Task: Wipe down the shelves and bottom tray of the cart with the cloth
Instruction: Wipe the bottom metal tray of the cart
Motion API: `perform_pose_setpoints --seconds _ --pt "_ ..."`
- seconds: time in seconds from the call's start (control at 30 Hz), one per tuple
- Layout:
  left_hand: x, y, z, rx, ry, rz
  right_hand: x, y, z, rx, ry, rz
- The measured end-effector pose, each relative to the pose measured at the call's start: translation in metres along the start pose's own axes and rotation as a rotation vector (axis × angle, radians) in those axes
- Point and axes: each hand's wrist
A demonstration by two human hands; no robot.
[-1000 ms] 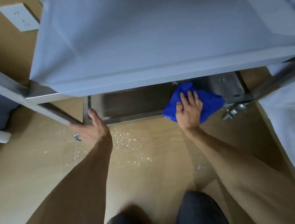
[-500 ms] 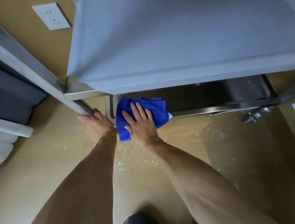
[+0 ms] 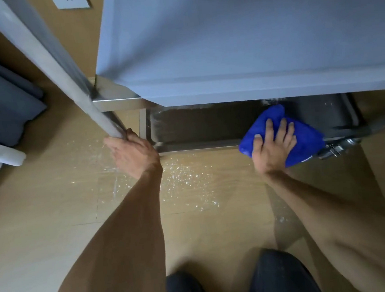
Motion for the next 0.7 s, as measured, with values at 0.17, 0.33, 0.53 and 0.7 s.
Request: perform_pose_setpoints --seconds 0.17,0.33,0.53,0.7 --pt "-0.008 -0.004 0.005 -0.047 0.038 -0.018 -0.139 -0.011 -0.068 -0.011 -0.686 -0.040" --pt "-0.005 -0.015 0.015 -0.127 -0.020 0.018 -0.250 -0.016 -0.071 -0.154 -0.880 -0.103" --pt "0.012 -0.015 0.009 -0.116 -0.169 0.084 -0.188 -0.010 -0.068 -0.088 -0.735 -0.079" --pt "0.008 -0.007 0.004 -0.083 -0.200 0.127 -0.029 0.000 -0.024 -0.089 -0.413 -0.143"
Point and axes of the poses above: each hand's wrist, its own z-axis towards the middle knuckle, its own y-axis out of the palm, x = y × z, and after that the axes turned 15 degrees about -z, right-handed
